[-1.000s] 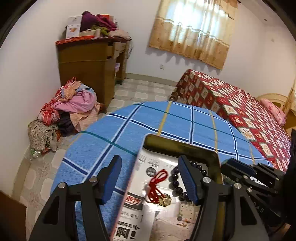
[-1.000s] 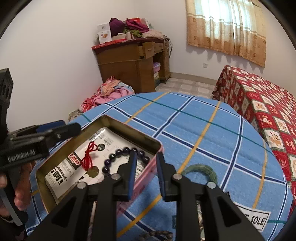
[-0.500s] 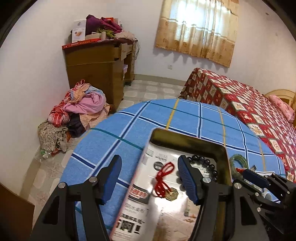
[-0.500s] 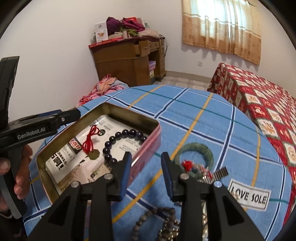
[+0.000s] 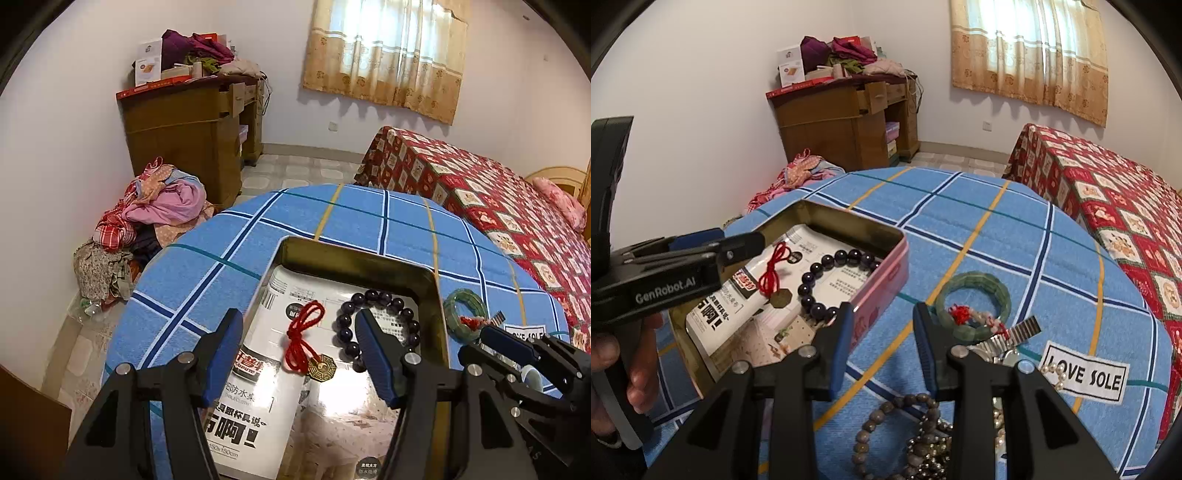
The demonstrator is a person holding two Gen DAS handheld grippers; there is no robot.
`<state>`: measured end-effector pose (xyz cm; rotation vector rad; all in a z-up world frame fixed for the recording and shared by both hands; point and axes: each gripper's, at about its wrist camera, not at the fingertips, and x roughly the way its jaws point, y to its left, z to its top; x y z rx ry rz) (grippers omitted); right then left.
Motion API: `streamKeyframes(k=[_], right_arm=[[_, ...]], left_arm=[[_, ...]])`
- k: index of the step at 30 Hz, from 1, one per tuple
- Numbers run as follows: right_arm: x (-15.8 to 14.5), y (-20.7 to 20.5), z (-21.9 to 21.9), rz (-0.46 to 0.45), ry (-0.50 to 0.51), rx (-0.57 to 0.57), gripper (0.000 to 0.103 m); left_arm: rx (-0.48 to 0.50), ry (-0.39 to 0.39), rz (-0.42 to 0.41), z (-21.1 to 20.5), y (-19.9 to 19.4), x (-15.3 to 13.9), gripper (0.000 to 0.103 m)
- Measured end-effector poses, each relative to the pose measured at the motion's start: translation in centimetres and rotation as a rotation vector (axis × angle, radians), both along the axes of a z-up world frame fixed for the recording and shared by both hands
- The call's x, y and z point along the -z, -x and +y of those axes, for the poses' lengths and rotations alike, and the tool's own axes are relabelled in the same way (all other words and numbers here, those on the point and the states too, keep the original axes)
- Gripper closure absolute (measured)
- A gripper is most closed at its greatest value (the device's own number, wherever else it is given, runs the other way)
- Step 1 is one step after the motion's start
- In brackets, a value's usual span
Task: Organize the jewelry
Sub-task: 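Move both tools back over the remaining jewelry beside the tin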
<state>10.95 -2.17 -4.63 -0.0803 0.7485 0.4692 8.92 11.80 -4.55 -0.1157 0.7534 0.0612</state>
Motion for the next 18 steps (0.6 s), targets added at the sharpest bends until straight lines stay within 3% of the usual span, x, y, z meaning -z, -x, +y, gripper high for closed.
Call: streamKeyframes(k=[18], right_arm=[[-0.13, 0.17, -0.07, -0.007, 0.006, 0.005, 0.062]], left_arm=[[-0.002, -0.03, 0.008, -0.49, 0.55, -0.19, 0.04]])
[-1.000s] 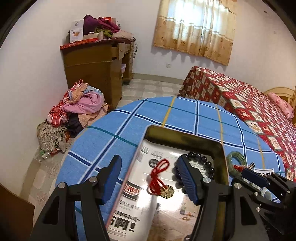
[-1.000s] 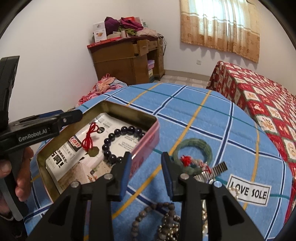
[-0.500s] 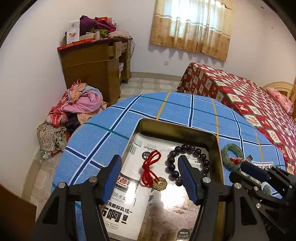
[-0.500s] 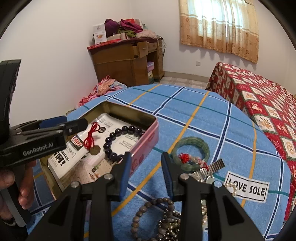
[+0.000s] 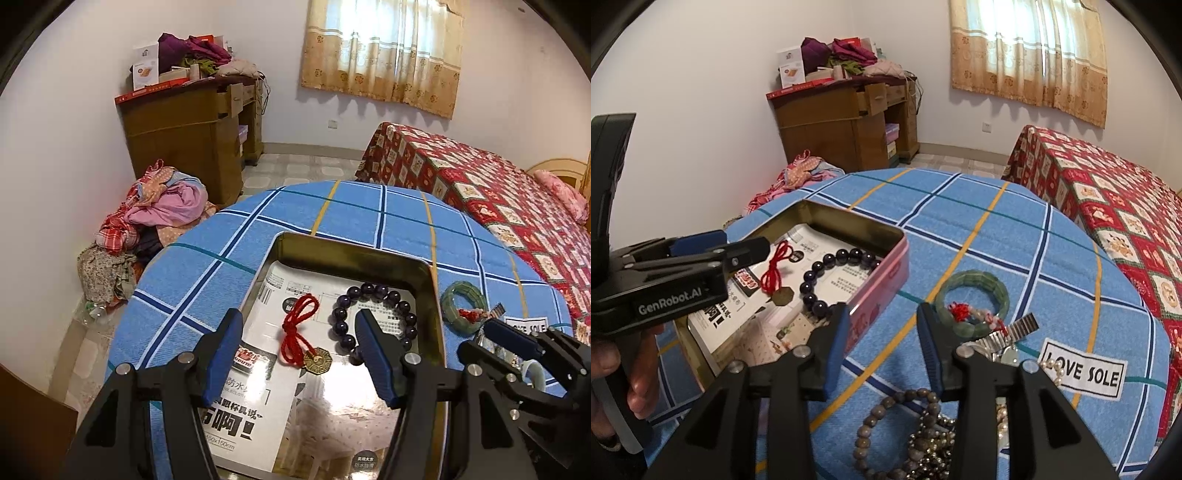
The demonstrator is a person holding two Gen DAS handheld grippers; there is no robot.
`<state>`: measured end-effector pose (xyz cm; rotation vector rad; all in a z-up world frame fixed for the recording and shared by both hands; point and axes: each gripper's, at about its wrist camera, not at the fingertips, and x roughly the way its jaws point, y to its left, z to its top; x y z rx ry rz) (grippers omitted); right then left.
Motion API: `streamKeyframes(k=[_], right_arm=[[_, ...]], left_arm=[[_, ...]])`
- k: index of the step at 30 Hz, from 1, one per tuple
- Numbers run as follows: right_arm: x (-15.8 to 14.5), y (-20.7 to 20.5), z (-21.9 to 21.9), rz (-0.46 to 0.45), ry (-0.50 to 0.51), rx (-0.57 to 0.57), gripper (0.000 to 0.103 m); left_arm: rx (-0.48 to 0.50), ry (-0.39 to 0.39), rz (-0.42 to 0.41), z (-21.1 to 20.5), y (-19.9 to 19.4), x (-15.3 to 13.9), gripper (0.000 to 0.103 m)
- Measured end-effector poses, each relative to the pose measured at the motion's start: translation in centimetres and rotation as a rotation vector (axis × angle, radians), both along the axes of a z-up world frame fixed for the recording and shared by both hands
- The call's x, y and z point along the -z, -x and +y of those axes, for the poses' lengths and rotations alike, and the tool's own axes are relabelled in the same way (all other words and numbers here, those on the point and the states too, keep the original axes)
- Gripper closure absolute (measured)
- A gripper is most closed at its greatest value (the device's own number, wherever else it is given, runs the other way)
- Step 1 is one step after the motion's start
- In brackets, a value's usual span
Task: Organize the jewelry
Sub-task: 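Move both tools back over the remaining jewelry beside the tin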
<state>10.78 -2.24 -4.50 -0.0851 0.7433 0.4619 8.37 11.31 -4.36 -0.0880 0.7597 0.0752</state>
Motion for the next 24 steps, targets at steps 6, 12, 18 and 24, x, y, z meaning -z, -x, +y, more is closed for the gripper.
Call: streamKeyframes(k=[6, 12, 18, 24], right_arm=[[-0.1, 0.4, -0.8, 0.0, 0.001, 0.012, 0.06], [0.1, 0.9, -1.6, 0.002, 0.004, 0.025, 0.06], [0.0, 1.6, -2.9, 0.001, 0.004, 0.048, 0.058], [0.2, 2.5, -5.3, 0.017, 0.001, 0.098, 0.057]], left_arm=[[0.007, -0.002, 0.008, -0.5, 0.4, 0.1, 0.04], [0.028, -0.001, 0.005, -1.7, 0.7, -0.4, 0.04], [0.057, 0.0, 0.001, -3.5, 1.4, -0.8, 0.04], [0.108, -0.031, -0.002, -6.2, 2.3, -0.4, 0.04]])
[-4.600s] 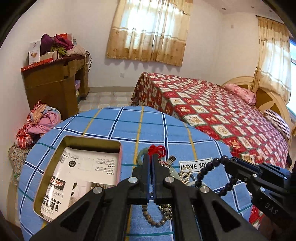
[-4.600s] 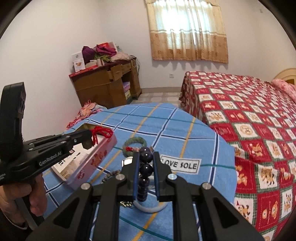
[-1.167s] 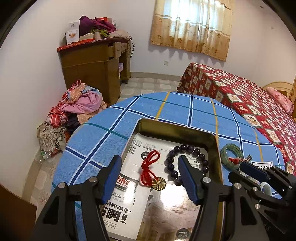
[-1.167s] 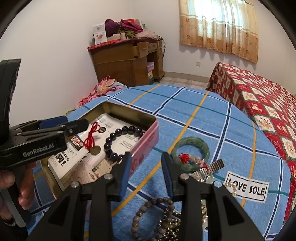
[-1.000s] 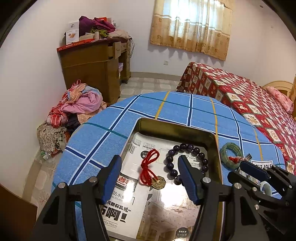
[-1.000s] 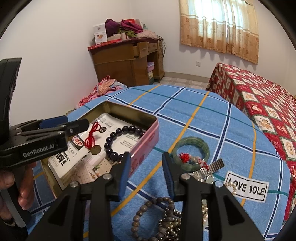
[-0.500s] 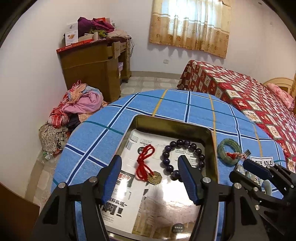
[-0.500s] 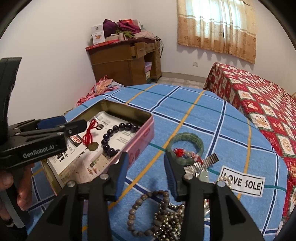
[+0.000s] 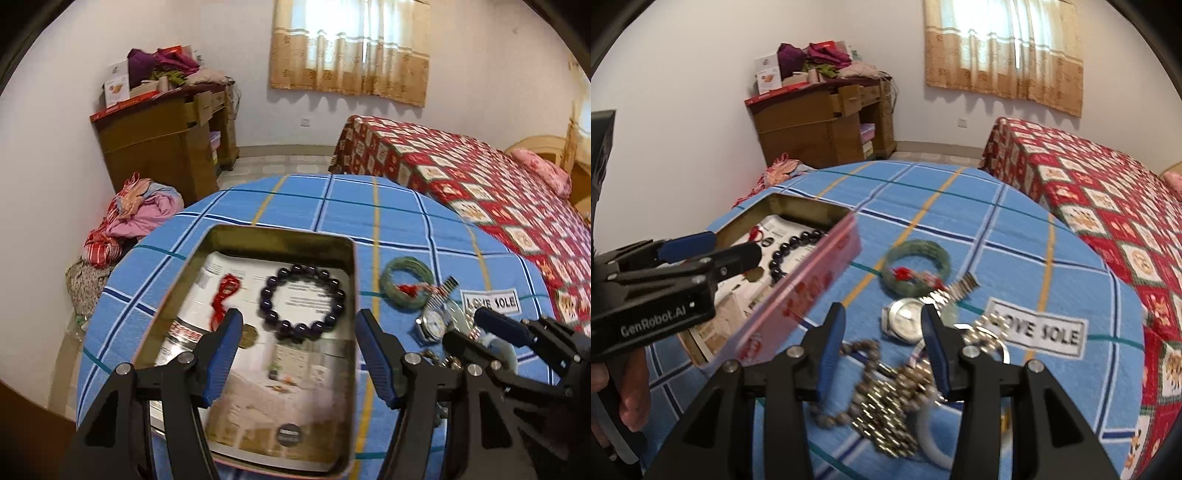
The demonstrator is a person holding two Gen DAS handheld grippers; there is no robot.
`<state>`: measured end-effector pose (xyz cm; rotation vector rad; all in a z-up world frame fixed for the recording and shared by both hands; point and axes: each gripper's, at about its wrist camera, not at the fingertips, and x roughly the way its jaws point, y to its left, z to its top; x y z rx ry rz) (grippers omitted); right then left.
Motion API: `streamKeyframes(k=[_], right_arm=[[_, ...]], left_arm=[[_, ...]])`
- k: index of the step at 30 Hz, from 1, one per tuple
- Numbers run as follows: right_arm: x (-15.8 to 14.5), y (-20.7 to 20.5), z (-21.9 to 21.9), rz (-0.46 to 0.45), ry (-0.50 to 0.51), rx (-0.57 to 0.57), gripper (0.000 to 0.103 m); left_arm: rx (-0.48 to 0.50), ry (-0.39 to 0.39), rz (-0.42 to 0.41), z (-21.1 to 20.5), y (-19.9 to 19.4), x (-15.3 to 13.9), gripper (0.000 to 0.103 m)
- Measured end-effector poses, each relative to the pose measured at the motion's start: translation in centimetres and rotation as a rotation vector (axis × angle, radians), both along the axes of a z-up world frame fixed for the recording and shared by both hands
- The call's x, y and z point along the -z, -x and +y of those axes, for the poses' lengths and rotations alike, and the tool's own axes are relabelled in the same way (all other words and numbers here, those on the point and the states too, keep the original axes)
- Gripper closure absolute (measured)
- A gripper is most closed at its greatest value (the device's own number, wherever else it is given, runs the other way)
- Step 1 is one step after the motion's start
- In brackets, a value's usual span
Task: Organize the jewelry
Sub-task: 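Move both tools back over the remaining jewelry beside the tin, then grasp the grey bead bracelet with the left tool while the right tool grasps the pale jade bangle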
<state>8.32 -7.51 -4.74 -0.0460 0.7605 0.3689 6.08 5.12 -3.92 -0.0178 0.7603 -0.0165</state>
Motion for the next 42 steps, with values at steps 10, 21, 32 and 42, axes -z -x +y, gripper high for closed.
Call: streamKeyframes(k=[10, 21, 32, 42], right_arm=[[0.2, 1.6, -3.4, 0.011, 0.024, 0.064, 0.056], [1.3, 3.4, -7.3, 0.047, 0.036, 0.143, 0.056], [2.3, 3.0, -7.6, 0.063, 0.028, 0.153, 0.056], [2.5, 2.9, -7.9, 0.068, 0.01, 0.155, 0.056]], left_arm=[[0.053, -0.019, 0.019, -3.2, 1.0, 0.8, 0.04], [0.116, -0.072, 0.013, -6.8, 2.4, 1.9, 0.04], [0.192, -0.057, 0.017, -9.1, 3.4, 2.5, 0.048], [0.241, -0.015, 0.106, -10.0, 3.2, 4.6, 0.066]])
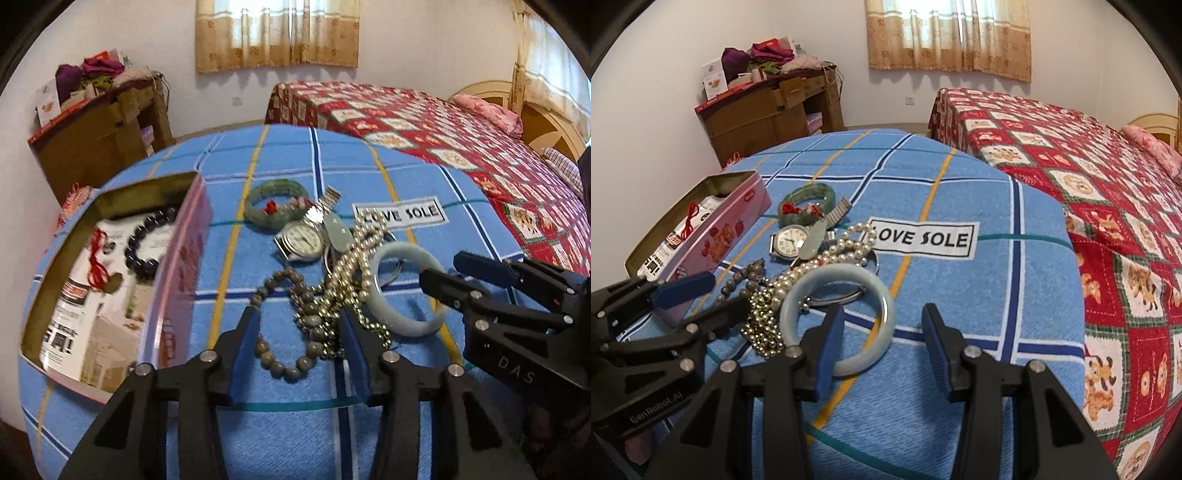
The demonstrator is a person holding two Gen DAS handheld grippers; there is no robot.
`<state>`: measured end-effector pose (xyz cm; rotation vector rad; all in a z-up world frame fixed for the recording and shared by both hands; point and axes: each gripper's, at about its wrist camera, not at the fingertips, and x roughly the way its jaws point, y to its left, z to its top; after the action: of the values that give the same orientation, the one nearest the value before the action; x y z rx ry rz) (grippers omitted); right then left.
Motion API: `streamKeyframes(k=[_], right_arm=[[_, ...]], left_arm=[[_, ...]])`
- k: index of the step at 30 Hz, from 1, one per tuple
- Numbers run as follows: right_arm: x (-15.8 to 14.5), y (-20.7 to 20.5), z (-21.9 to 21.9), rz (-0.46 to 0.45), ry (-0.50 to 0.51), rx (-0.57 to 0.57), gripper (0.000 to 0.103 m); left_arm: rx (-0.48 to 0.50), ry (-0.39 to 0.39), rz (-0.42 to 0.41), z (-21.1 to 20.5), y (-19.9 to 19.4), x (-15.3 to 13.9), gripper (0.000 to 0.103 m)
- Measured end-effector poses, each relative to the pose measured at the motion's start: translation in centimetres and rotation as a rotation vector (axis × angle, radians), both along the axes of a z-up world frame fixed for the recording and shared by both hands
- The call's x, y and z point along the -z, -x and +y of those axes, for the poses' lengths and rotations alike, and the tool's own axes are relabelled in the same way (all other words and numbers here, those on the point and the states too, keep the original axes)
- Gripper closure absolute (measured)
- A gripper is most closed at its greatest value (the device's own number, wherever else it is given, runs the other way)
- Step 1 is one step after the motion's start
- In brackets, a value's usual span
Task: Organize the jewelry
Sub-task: 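Grasp the grey bead bracelet with the left tool while the right tool grasps the pale jade bangle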
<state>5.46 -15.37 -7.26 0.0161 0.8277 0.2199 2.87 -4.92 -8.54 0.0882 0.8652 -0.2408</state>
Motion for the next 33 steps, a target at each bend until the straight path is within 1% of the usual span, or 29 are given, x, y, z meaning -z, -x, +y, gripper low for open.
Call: streamKeyframes(k=[2, 4, 7, 8, 9, 11, 12, 13, 14, 23, 33], right_arm=[[0.0, -0.1, 0.2, 0.003, 0.004, -0.003, 0.056], [0.0, -0.2, 0.3, 0.009, 0.01, -0.006, 0.056], [0.4, -0.7, 0.7, 0.04, 0.031, -0.014, 0.056], [0.5, -0.9, 0.9, 0.048, 0.041, -0.02, 0.056], [0.5, -0.9, 1.1, 0.052, 0.048, -0.029, 0.056], [0.7, -0.9, 1.2, 0.059, 0.055, -0.037, 0.08], [0.7, -0.8, 1.1, 0.052, 0.043, -0.042, 0.082], [0.6, -0.7, 1.0, 0.048, 0.032, -0.048, 0.086], [0.5, -0.5, 0.9, 0.043, 0.021, -0.054, 0.089], [-1.1, 0.4, 1.0, -0.025, -0.02, -0.049, 0.089], [-3.4, 1.0, 1.0, -0.084, -0.045, -0.051, 0.089]], left_arm=[[0.008, 0.02, 0.027, 0.1, -0.2, 0.4, 0.072], [0.01, 0.036, 0.035, 0.2, -0.2, 0.5, 0.073], [0.028, 0.067, 0.063, 0.3, -0.5, 0.8, 0.074], [0.033, 0.078, 0.067, 0.4, -0.5, 0.9, 0.077], [0.041, 0.094, 0.072, 0.5, -0.5, 0.9, 0.085], [0.057, 0.121, 0.077, 0.7, -0.4, 0.8, 0.093], [0.061, 0.12, 0.076, 0.7, -0.3, 0.7, 0.093], [0.064, 0.121, 0.073, 0.7, -0.2, 0.6, 0.093], [0.065, 0.125, 0.065, 0.8, -0.1, 0.5, 0.094], [0.051, 0.148, -0.026, 2.3, 0.6, -2.5, 0.095], [0.035, 0.146, -0.117, 3.4, 1.1, -5.6, 0.095]])
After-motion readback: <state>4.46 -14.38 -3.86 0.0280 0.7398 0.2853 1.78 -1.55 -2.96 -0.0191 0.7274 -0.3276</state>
